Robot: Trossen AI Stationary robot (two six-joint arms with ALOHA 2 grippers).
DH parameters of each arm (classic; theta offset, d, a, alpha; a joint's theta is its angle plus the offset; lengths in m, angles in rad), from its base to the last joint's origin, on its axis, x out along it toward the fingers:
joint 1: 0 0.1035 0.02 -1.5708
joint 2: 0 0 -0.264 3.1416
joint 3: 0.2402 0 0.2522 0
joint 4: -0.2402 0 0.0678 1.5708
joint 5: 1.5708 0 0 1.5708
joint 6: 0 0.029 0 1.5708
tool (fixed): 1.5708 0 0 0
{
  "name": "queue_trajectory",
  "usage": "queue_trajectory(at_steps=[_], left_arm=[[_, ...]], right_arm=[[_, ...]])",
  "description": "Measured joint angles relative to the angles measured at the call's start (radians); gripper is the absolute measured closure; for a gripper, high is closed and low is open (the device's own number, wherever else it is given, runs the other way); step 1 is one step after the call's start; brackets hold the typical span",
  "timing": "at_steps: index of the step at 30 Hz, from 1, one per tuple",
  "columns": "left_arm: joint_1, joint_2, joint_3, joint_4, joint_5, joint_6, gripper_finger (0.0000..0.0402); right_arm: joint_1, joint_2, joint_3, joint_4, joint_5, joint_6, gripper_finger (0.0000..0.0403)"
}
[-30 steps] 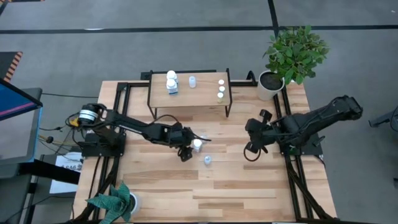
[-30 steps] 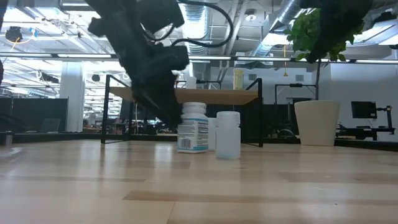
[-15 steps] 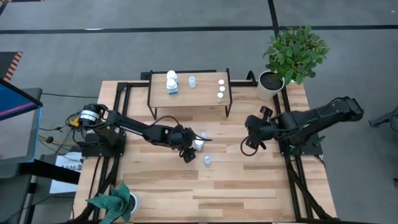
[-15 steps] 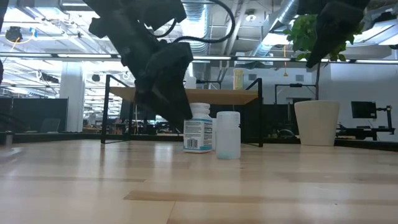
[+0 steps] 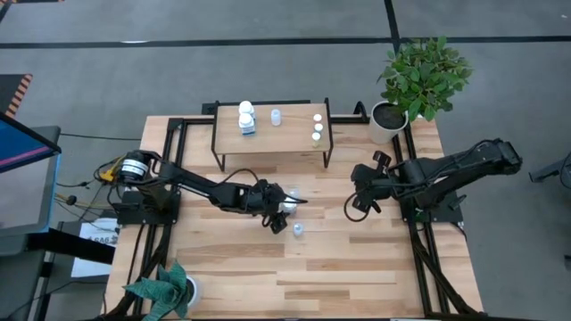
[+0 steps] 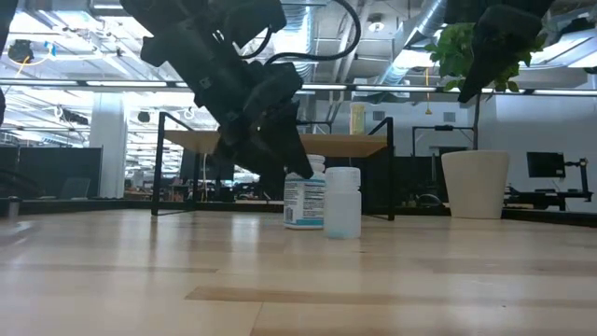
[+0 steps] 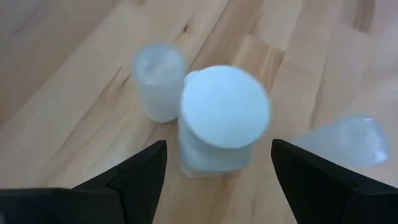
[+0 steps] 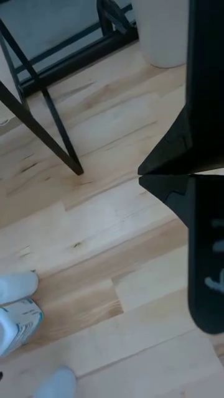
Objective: Pick and place medicine bottles onto shelf by color
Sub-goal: Put the white pill bottle on the shelf aligned with the other white pill bottles
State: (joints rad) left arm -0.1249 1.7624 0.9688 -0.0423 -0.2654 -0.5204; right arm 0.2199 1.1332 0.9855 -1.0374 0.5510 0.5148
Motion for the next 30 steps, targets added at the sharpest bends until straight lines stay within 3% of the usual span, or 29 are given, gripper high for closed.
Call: queue_trajectory(at_steps=[10, 22, 30], left_arm=[[0.003, 0.011, 0.0, 0.02, 0.017, 0.14, 0.0127], [0.022, 0.015, 0.0, 0.043, 0.005, 0.169, 0.013], [0.022, 0.037, -0.001, 0.058, 0.053, 0.17, 0.0215]], right_arm=[[0.0, 0.0, 0.0, -0.002, 0.0, 0.0, 0.0387], [0.0, 0.0, 0.0, -0.002, 0.0, 0.001, 0.0387], [0.0, 0.0, 0.0, -0.001, 0.0, 0.001, 0.0387]])
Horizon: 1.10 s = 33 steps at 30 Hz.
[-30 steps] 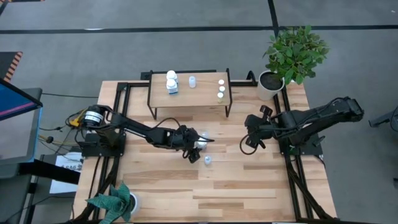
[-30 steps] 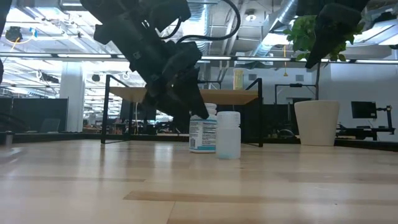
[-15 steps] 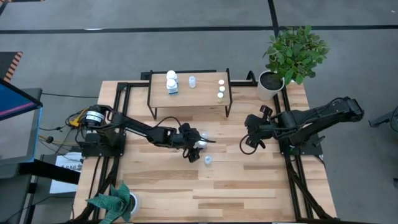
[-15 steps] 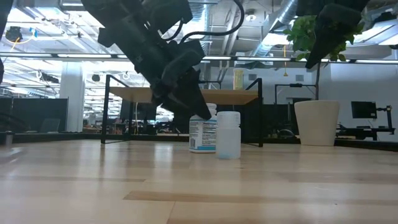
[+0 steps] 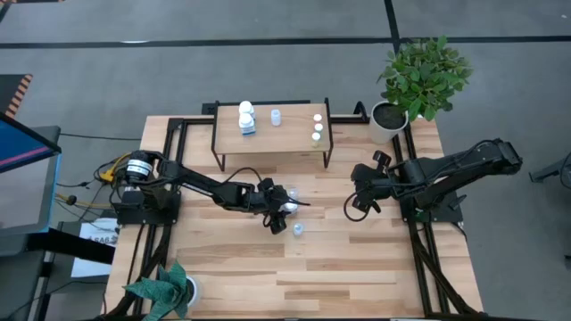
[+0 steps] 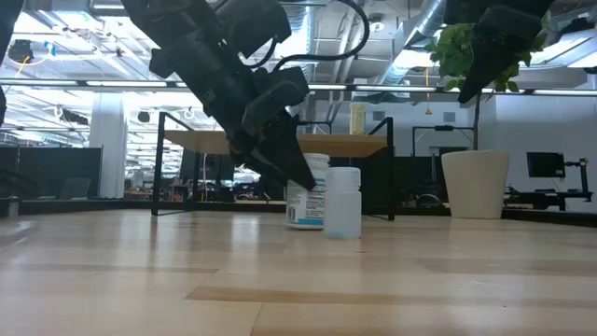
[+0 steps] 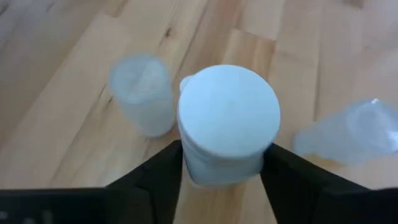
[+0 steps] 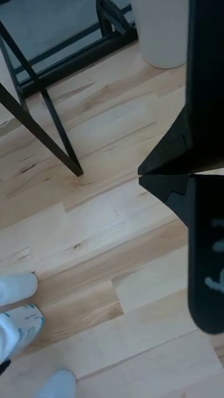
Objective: Pick and place medicine bottles onto shelf by color
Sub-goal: Put the white pill bottle on the shelf aligned with the other white pill bottles
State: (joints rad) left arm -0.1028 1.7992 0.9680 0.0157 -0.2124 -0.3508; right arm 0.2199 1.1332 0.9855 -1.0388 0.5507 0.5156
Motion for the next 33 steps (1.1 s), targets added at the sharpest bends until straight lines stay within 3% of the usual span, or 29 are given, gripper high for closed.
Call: queue_trajectory(at_steps=[5, 9, 14, 21, 26, 33], left_arm=[[0.0, -0.009, 0.0, 0.001, 0.007, 0.0, 0.0277], [0.0, -0.076, 0.0, -0.017, 0.053, 0.007, 0.0283], [-0.001, -0.247, 0.0, -0.173, 0.06, 0.045, 0.0265], [0.027, -0.558, 0.0, -0.474, -0.062, 0.158, 0.0271], [0.13, -0.71, 0.0, -0.596, -0.085, 0.328, 0.027], [0.371, -0.761, 0.0, -0.62, 0.096, 0.659, 0.0268]], right_arm=[[0.0, 0.0, 0.0, 0.0, 0.0, 0.0, 0.0387], [0.0, 0.0, 0.0, -0.001, 0.0, 0.003, 0.0387], [0.0, 0.0, 0.0, -0.001, 0.0, 0.008, 0.0387], [0.0, 0.0, 0.0, 0.004, 0.0, 0.008, 0.0387], [0.0, 0.0, 0.0, 0.011, -0.001, 0.01, 0.0387], [0.0, 0.0, 0.0, 0.048, -0.001, 0.009, 0.0387]])
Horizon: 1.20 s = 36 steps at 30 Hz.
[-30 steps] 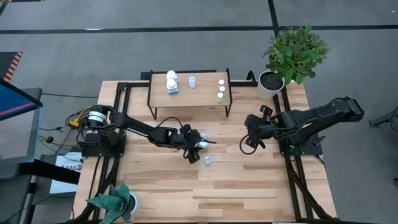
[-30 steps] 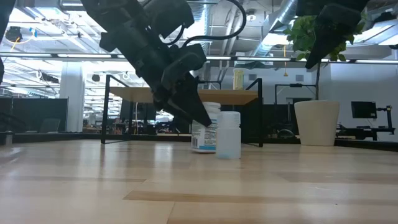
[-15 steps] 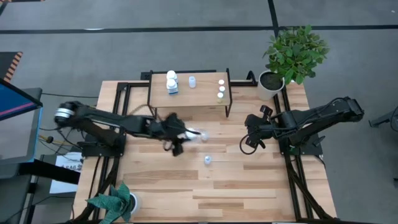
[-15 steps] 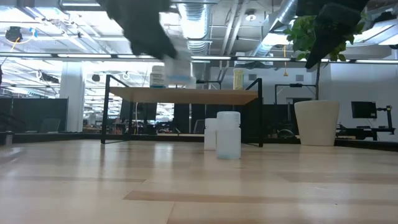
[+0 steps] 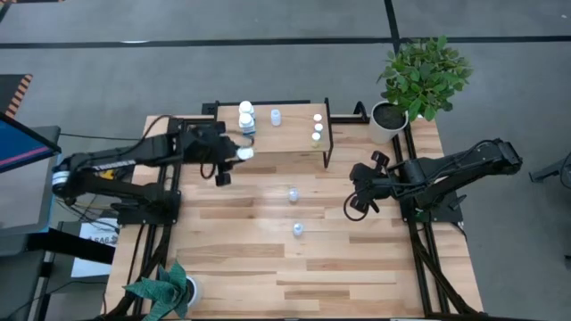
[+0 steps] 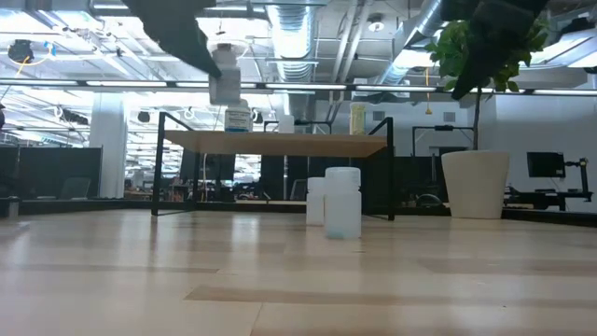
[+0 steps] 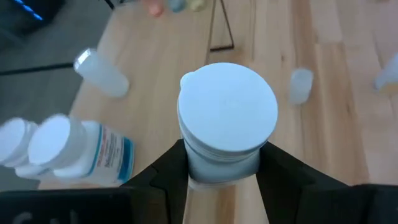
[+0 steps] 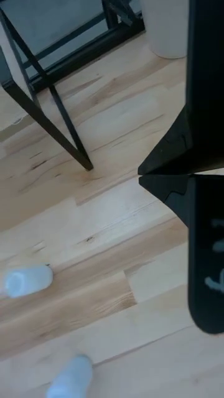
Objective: Pick and place medicine bottles onto shelf by color
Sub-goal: Put the white pill bottle on the shelf aligned with the other white pill bottles
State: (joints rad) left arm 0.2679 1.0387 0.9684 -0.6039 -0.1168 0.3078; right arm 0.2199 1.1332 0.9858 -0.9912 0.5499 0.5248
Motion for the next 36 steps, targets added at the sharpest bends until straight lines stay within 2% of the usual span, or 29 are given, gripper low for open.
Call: queue_trajectory(at_steps=[6, 9, 17, 36], left_arm=[[0.213, 0.046, 0.0, -0.01, 0.273, 0.097, 0.0267], [0.277, 0.075, 0.0, -0.004, 0.341, 0.131, 0.0267], [0.338, 0.14, 0.0, 0.03, 0.388, 0.178, 0.0266], [0.407, 0.174, 0.038, 0.009, 0.379, 0.181, 0.0219]], right_arm=[[0.0, 0.0, 0.0, 0.006, -0.001, -0.001, 0.0387], [0.0, 0.0, 0.0, 0.007, -0.002, -0.001, 0.0387], [0.0, 0.0, 0.0, 0.007, -0.002, -0.002, 0.0387], [0.0, 0.0, 0.0, 0.009, -0.003, 0.007, 0.0387]])
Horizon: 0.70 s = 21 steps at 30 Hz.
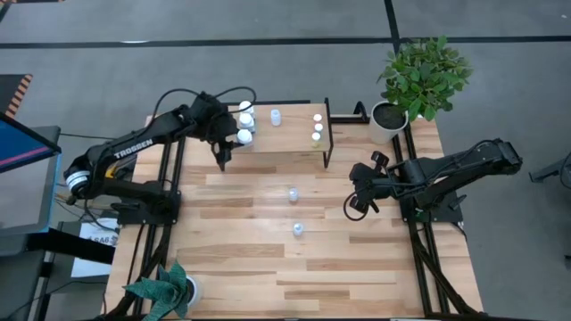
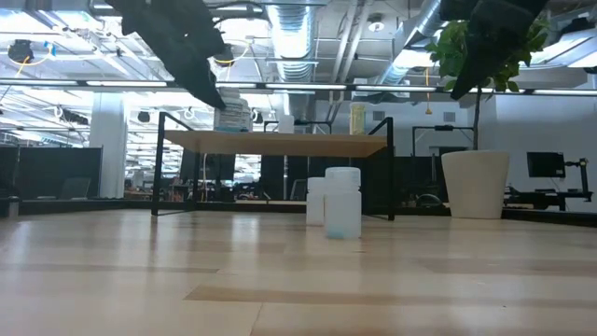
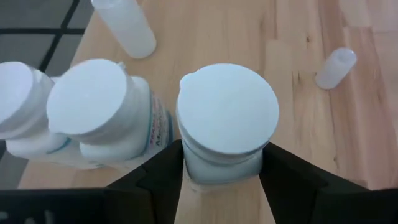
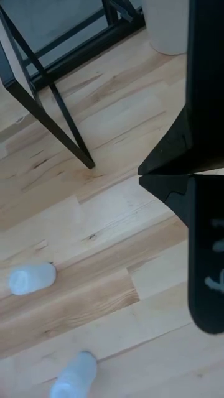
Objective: Pick and place medicine bottles onto shelf by color
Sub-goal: Put the white pill bottle on the shelf aligned with the other white pill bottles
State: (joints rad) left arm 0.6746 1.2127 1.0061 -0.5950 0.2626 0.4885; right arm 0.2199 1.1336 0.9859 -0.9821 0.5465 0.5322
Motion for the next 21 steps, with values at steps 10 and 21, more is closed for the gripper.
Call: queue_trajectory(at_steps=[10, 21], left_arm=[[0.0, 0.048, 0.025, 0.019, 0.002, 0.005, 0.0195], [0.0, 0.047, 0.175, -0.096, -0.029, 0.008, 0.0172]], right_arm=[[0.0, 0.0, 0.0, 0.0, -0.016, 0.001, 0.0387], [0.0, 0.0, 0.0, -0.002, -0.026, 0.001, 0.0387]])
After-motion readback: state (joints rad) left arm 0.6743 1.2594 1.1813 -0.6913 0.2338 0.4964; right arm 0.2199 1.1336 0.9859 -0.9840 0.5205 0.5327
